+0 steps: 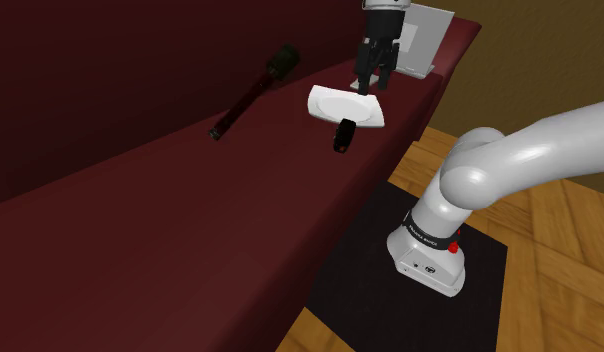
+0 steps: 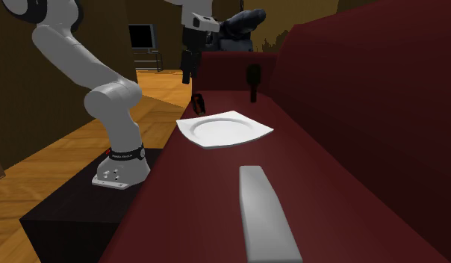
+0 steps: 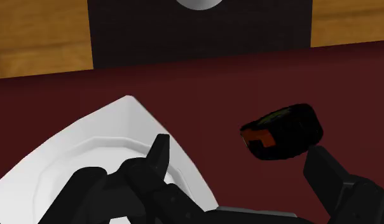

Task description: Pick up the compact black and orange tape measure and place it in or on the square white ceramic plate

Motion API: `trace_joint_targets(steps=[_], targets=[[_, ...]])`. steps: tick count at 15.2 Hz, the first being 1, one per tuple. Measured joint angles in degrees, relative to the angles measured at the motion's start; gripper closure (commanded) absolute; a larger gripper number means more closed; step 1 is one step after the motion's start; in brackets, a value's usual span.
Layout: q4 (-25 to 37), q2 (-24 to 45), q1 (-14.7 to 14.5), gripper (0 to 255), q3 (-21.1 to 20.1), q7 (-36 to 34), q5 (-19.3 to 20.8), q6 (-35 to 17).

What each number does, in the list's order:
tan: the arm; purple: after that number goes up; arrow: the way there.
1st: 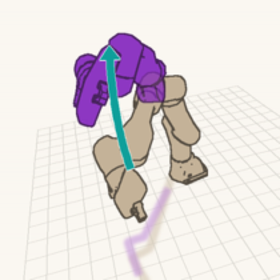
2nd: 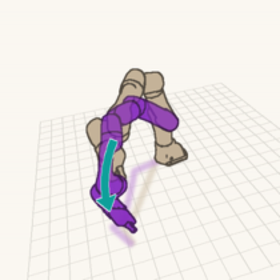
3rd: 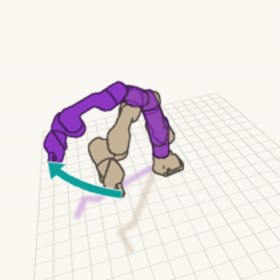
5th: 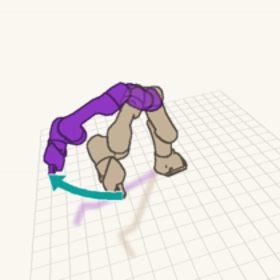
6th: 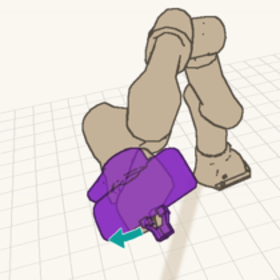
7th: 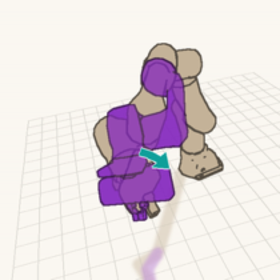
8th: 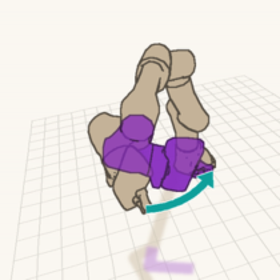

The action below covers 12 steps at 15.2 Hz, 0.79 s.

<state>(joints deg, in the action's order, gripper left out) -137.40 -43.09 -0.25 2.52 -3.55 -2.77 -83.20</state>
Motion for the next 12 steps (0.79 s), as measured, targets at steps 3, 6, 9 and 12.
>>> trace_joint_targets(steps=[3, 6, 9, 12], targets=[[-1.08, 0.93, 1.28, 0, -1.61, -5.17, -1.95, -1.73], [-4.03, 2.83, 4.11, 0, -5.36, -17.89, -6.54, -6.4], [-6.6, 4.21, 5.96, 0, -8.36, -27.93, -10.18, -10.59], [-8.76, 4.14, 6.12, 0, -9.14, -29.62, -11.12, -12.79]])
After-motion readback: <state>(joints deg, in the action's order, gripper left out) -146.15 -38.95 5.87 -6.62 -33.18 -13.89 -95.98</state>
